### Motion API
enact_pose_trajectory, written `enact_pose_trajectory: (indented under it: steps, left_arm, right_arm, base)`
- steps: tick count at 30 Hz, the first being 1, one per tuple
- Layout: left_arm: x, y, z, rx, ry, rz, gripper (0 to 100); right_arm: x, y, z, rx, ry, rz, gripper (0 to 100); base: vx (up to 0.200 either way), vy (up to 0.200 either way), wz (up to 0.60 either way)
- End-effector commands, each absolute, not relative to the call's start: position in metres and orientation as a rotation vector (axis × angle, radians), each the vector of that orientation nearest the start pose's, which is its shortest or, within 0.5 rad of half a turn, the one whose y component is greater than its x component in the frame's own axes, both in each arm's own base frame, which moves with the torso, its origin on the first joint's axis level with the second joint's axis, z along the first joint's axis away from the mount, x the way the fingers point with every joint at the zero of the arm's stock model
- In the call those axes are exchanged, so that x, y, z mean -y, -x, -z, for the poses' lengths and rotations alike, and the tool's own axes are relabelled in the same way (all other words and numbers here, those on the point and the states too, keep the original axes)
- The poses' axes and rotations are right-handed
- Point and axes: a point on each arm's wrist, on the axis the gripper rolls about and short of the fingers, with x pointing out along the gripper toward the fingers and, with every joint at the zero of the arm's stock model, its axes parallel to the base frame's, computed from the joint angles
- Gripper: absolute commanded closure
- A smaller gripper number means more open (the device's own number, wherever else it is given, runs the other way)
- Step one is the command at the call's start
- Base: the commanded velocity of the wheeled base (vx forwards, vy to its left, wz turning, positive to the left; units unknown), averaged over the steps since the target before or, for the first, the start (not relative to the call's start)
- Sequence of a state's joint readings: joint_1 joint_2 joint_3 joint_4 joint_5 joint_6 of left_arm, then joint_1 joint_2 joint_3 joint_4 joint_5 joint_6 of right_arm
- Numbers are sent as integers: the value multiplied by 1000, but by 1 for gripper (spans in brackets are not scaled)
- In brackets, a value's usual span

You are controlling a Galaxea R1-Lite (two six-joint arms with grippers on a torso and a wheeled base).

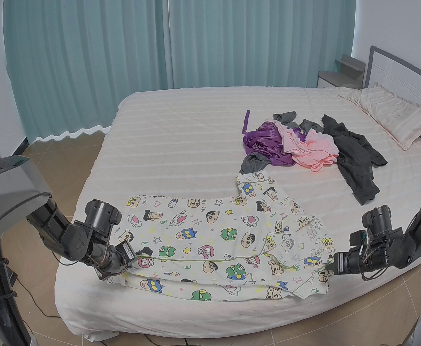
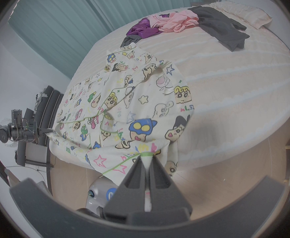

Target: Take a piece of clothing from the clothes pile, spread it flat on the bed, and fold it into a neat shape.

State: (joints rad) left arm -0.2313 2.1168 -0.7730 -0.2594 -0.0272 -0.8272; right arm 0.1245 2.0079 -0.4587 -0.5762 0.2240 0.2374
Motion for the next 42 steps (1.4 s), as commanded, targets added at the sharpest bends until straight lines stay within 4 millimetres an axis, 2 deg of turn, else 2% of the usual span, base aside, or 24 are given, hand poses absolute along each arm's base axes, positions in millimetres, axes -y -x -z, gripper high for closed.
enact_pose_trajectory:
  steps: [1, 6, 20, 29, 42]
  left_arm:
    - [68, -316, -8, -1104, 645, -243, 100]
    - [58, -321, -10, -1082, 670, -262, 100]
    - [59, -343, -6, -1048, 691, -263, 100]
    - [62, -354, -3, -1031, 686, -265, 100]
    - [64, -365, 5, -1001, 655, -306, 100]
  right_arm:
    - [-37, -270, -10, -1010, -275, -193, 100]
    - [-38, -285, -20, -952, -324, -177, 100]
    - [-45, -320, -20, -890, -369, -146, 100]
    - [-46, -332, -17, -875, -375, -124, 100]
    - [-58, -348, -12, -856, -419, -87, 100]
  base:
    - [0, 0, 0]
    - [0, 0, 0]
    - [0, 0, 0]
    - [0, 0, 0]
    - [0, 0, 0]
